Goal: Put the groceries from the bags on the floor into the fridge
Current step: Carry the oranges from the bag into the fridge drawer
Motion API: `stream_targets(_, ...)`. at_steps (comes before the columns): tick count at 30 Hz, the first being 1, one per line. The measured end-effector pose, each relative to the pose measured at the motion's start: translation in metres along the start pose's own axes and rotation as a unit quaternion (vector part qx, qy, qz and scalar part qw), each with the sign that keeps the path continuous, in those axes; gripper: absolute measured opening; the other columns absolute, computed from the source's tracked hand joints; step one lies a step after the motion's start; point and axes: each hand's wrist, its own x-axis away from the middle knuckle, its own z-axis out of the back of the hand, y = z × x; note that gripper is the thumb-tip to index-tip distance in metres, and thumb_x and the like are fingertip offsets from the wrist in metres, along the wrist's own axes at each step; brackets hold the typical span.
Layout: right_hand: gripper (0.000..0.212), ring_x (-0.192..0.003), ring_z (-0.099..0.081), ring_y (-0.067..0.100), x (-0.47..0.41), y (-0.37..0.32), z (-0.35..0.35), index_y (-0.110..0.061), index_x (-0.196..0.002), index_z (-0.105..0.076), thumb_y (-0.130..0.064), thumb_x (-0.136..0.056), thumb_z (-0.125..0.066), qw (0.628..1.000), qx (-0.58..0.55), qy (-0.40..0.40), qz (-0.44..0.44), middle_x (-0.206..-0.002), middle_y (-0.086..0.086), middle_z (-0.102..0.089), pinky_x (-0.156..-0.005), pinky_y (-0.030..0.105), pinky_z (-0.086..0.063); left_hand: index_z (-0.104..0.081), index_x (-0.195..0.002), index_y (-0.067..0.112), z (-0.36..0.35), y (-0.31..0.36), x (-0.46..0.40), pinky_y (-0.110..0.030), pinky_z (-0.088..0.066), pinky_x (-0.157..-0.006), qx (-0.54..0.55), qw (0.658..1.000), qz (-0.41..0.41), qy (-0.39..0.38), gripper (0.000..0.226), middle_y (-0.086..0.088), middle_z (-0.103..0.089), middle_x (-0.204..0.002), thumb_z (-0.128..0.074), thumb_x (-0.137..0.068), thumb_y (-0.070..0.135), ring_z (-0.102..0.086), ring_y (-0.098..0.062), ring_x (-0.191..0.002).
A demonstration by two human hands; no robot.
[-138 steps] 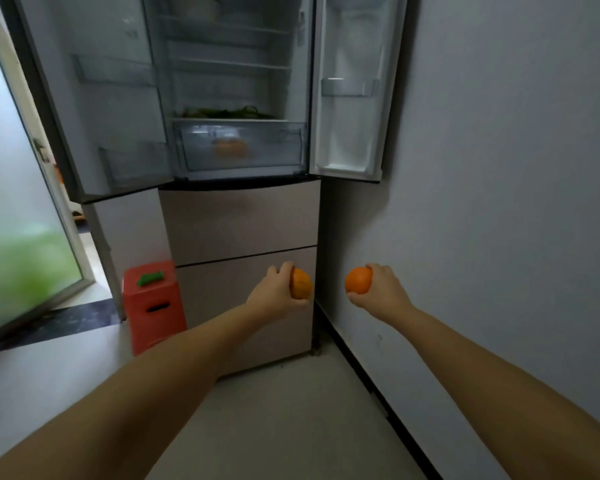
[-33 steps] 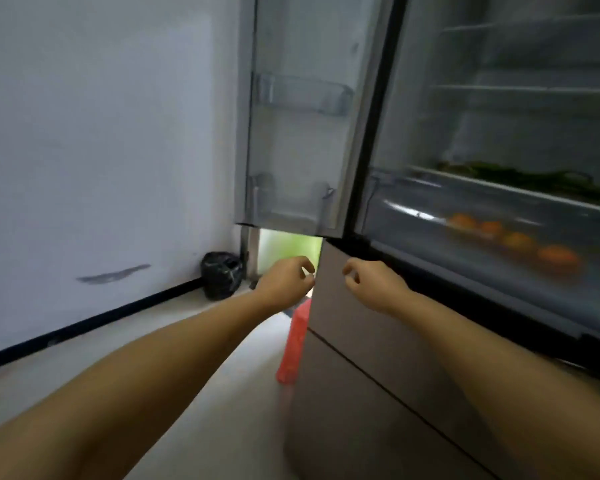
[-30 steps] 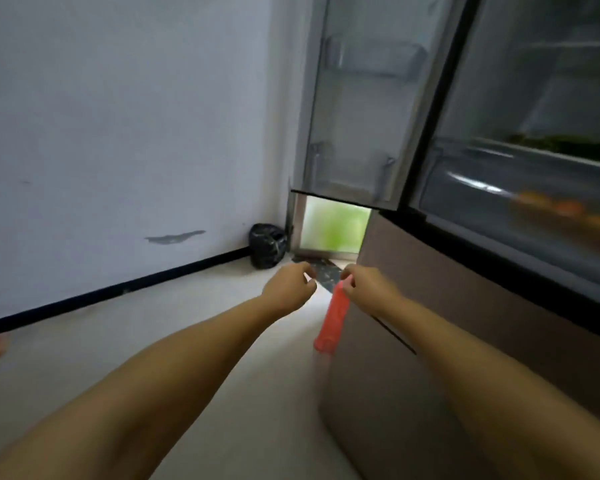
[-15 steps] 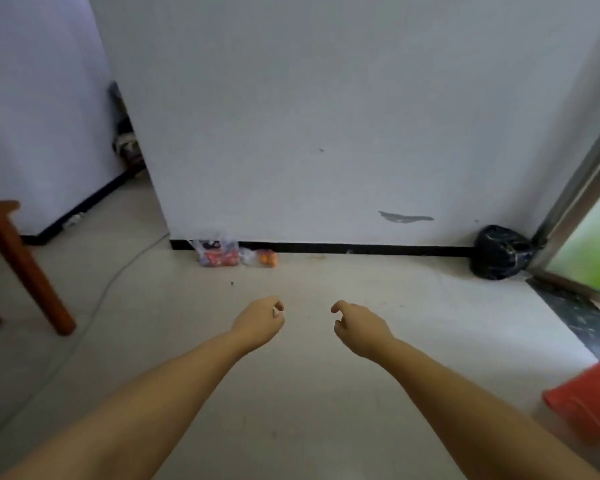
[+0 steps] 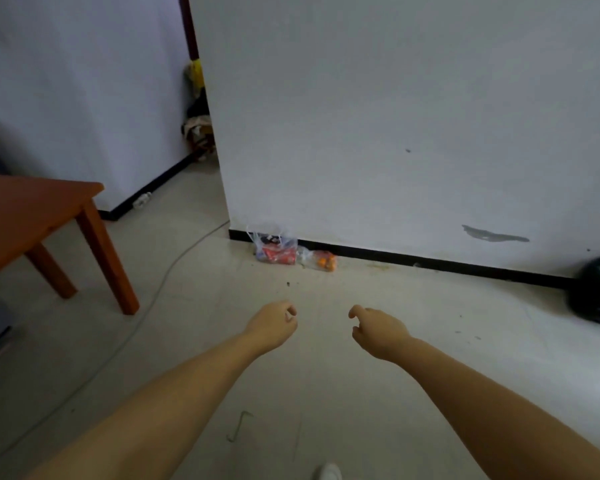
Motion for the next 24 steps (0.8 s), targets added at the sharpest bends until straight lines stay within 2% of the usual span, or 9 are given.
stream_targets(2,0.037,-0.110,-0.056,0.027,-0.035,0.007,0.005,-0.019,-0.134,-0.039,-0.026,-0.098,-0.039,1.000,0.001,-0.005,-0.005,-0.132,0.008,-0.053,-0.088,0.038,-0.049,-0.059,-0.116,0.011,0.005,0.001,-0.035,-0.027,-0.044,-0.070,0.002,1.000,-0.004,-0.007,0.029,-0.005,-0.061,-0.093,-0.047,-0.091,0.017,-0.054,-0.017,-0.080)
stream_targets(7,0.037,-0.108,-0.056,0.026,-0.138,0.027,0.030,-0.017,-0.134,-0.040,-0.027,-0.098,-0.039,1.000,-0.001,-0.020,-0.007,-0.128,0.008,-0.055,-0.085,0.035,-0.047,-0.060,-0.116,0.009,0.035,0.002,-0.135,-0.028,-0.045,-0.078,0.010,1.000,0.017,0.015,0.028,-0.011,-0.063,-0.109,-0.049,-0.090,0.015,-0.057,-0.022,-0.090)
stream_targets(14,0.035,-0.106,-0.058,0.026,-0.275,0.054,0.079,-0.017,-0.132,-0.044,-0.027,-0.098,-0.039,0.999,0.008,-0.047,-0.001,-0.124,0.010,-0.057,-0.075,0.031,-0.042,-0.062,-0.112,0.009,0.067,-0.006,-0.262,-0.030,-0.047,-0.082,0.036,0.996,0.068,0.035,0.025,-0.011,-0.064,-0.110,-0.051,-0.090,0.015,-0.059,-0.023,-0.095)
stream_targets(18,0.035,-0.107,-0.058,0.025,-0.342,0.058,0.084,-0.018,-0.131,-0.045,-0.028,-0.098,-0.039,0.997,0.022,-0.072,-0.001,-0.125,0.008,-0.057,-0.082,0.033,-0.045,-0.061,-0.112,0.009,0.071,-0.019,-0.327,-0.027,-0.044,-0.075,0.025,0.997,0.075,-0.004,0.025,-0.009,-0.064,-0.110,-0.049,-0.091,0.016,-0.056,-0.019,-0.087)
stream_targets(24,0.034,-0.109,-0.057,0.025,-0.468,0.056,0.099,-0.018,-0.130,-0.045,-0.029,-0.098,-0.041,0.997,0.021,-0.077,-0.001,-0.127,0.009,-0.056,-0.086,0.034,-0.046,-0.062,-0.111,0.007,0.104,-0.040,-0.465,-0.032,-0.046,-0.084,0.031,0.997,0.068,0.002,0.024,-0.012,-0.064,-0.112,-0.051,-0.091,0.015,-0.059,-0.024,-0.096)
